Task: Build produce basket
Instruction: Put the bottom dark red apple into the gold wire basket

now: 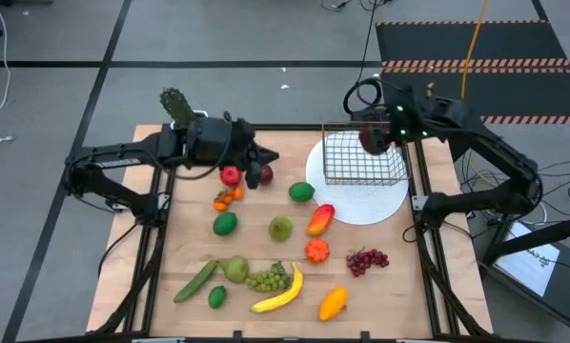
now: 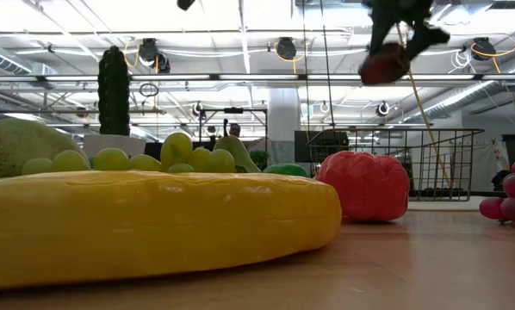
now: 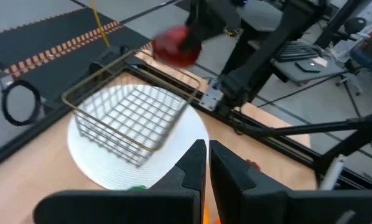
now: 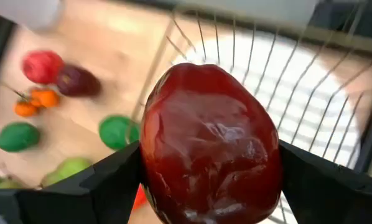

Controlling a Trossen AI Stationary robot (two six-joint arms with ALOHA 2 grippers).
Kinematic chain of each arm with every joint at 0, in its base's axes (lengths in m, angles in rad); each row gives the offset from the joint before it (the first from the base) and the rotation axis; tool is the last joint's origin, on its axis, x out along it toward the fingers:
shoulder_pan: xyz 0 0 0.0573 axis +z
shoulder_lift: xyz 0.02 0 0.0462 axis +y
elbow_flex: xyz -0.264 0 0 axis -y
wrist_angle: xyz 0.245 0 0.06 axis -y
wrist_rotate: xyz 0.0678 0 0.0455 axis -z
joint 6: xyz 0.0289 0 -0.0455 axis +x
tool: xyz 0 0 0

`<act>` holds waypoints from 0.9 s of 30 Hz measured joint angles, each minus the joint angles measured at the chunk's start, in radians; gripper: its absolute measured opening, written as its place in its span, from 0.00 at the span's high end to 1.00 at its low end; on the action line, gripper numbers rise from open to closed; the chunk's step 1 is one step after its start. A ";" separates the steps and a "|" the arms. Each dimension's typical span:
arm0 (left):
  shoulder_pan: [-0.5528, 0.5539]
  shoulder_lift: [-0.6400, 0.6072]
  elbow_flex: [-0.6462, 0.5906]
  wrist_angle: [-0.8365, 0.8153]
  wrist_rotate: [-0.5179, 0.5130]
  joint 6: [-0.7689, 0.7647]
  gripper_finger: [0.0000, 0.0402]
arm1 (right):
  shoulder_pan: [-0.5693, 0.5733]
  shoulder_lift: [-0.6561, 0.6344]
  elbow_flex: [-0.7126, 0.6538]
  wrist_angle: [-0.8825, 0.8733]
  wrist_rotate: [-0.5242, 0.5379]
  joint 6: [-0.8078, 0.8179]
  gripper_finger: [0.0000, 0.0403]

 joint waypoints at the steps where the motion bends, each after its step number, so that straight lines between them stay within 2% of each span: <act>1: 0.018 0.000 0.000 -0.001 0.007 0.012 0.95 | -0.033 0.014 -0.020 0.003 -0.038 -0.016 0.19; 5: 0.081 0.000 0.000 -0.002 0.033 0.043 0.95 | -0.145 0.077 -0.084 0.008 -0.154 -0.089 0.19; 10: 0.130 0.000 0.000 -0.002 0.048 0.048 0.95 | -0.245 0.166 -0.119 0.009 -0.211 -0.207 0.19; 21: 0.144 0.000 0.000 -0.002 0.049 0.048 0.95 | -0.366 0.359 -0.120 -0.038 -0.205 -0.404 0.19; 27: 0.144 0.000 0.000 -0.002 0.049 0.047 0.95 | -0.390 0.422 -0.120 -0.043 -0.100 -0.457 0.19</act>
